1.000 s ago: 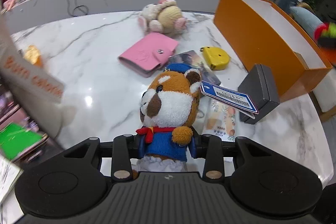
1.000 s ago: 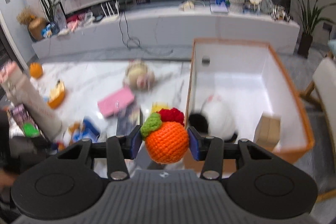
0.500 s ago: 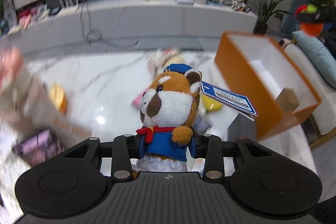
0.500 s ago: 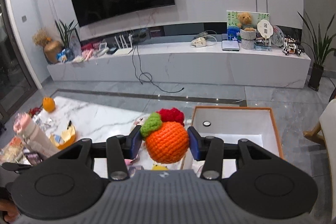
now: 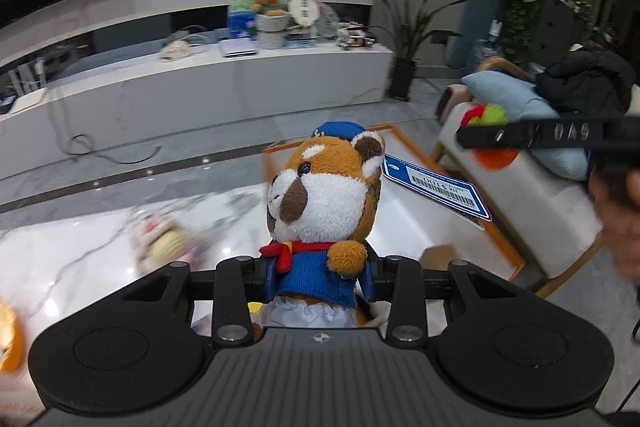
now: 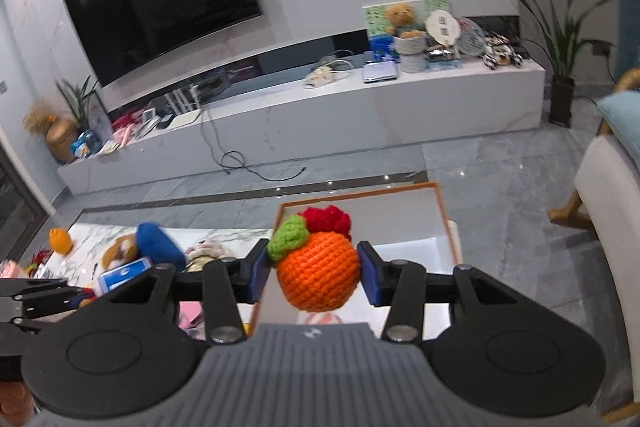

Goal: Organize objects

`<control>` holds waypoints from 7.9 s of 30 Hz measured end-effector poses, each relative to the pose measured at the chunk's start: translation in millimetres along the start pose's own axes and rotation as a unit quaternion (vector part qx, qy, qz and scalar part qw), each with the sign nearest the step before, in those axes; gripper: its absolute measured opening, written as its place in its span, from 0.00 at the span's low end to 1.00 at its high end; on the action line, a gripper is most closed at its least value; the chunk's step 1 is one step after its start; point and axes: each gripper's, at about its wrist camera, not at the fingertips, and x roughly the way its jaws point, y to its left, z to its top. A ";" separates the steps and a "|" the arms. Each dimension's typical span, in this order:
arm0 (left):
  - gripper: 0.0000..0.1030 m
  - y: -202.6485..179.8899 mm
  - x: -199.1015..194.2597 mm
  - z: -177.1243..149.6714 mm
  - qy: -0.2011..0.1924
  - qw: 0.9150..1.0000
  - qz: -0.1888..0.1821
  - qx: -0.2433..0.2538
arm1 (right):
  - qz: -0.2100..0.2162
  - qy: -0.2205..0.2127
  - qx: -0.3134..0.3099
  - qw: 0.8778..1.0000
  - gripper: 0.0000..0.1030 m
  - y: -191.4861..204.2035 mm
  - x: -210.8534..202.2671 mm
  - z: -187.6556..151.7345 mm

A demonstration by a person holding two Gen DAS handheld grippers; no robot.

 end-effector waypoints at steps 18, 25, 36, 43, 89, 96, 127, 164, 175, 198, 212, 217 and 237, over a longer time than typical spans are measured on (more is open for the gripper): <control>0.42 -43.9 113.4 56.8 0.050 0.996 0.000 0.070 | -0.023 0.067 -0.013 0.997 0.47 -33.8 63.6 -42.0; 0.42 -53.7 156.9 58.8 0.101 0.989 0.015 0.108 | -0.034 0.084 -0.045 0.995 0.47 -26.6 94.3 -55.7; 0.42 -66.5 202.4 51.7 0.149 0.977 0.027 0.152 | -0.063 0.116 -0.058 0.990 0.47 -12.6 129.2 -69.3; 0.42 -66.4 218.9 41.1 0.178 0.970 0.025 0.162 | -0.079 0.142 -0.068 0.984 0.47 -4.2 145.1 -83.2; 0.64 -52.4 197.2 34.0 0.146 0.976 0.035 0.156 | -0.125 0.188 -0.066 0.972 0.60 -21.9 163.5 -76.5; 0.66 -39.2 161.3 40.9 0.104 0.987 0.012 0.124 | -0.119 0.157 -0.068 0.978 0.61 -13.3 144.0 -65.0; 0.83 70.9 22.2 -89.3 -0.003 0.998 0.051 -0.024 | -0.101 0.076 -0.090 0.988 0.62 62.0 100.0 -72.4; 0.67 67.5 55.6 -195.5 0.090 0.995 0.011 0.033 | -0.095 0.050 -0.105 0.989 0.51 169.5 74.3 -182.5; 0.62 73.5 52.4 -195.4 0.104 0.994 0.010 0.031 | -0.146 0.053 -0.075 0.985 0.51 160.7 91.7 -193.8; 0.78 72.9 38.9 -202.1 0.175 0.979 0.003 0.105 | -0.079 0.138 -0.064 0.985 0.39 157.8 117.3 -205.1; 0.69 74.1 54.1 -195.2 0.113 0.990 0.000 0.083 | -0.088 0.141 -0.083 0.983 0.35 157.9 136.3 -202.5; 0.50 83.4 52.1 -190.1 0.118 0.992 0.000 0.052 | -0.074 0.149 -0.082 0.983 0.35 155.2 136.2 -199.4; 0.50 88.9 20.5 -158.3 0.068 0.998 -0.008 0.010 | -0.043 0.025 -0.072 0.996 0.35 162.1 85.8 -127.2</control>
